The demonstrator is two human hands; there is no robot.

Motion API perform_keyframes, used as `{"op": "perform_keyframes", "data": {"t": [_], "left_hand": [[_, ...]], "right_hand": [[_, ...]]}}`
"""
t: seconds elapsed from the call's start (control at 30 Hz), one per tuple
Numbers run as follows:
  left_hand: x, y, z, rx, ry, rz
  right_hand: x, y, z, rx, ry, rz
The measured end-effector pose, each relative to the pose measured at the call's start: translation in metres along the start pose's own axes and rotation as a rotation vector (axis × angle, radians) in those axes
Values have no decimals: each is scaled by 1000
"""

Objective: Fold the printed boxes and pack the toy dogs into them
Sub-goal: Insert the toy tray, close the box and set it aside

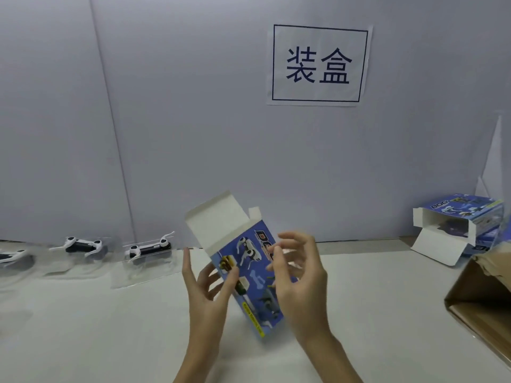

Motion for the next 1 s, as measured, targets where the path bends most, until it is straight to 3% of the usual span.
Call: {"op": "perform_keyframes", "data": {"t": [0.1, 0.23, 0.4, 0.67, 0.8, 1.0], "left_hand": [[-4, -5, -2, 67, -10, 59], [-11, 3, 3, 219, 8, 21], [-17, 2, 4, 264, 2, -55], [-26, 8, 11, 284, 57, -106], [-26, 14, 16, 312, 42, -134], [-42, 16, 12, 187, 104, -174]], "right_hand": [[-13, -13, -8, -73, -33, 206], [-26, -8, -8, 203, 313, -110], [-31, 2, 0, 290, 309, -149], [-35, -3, -4, 71, 337, -202], [-37, -8, -7, 90, 389, -252], [-31, -8, -9, 71, 409, -384]]}}
Point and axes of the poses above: each hand's wrist, its own z-axis away from the middle knuckle, its own y-axis out of the palm, x = y × z, the point moved 2 cm from there along -z, towards the middle knuckle
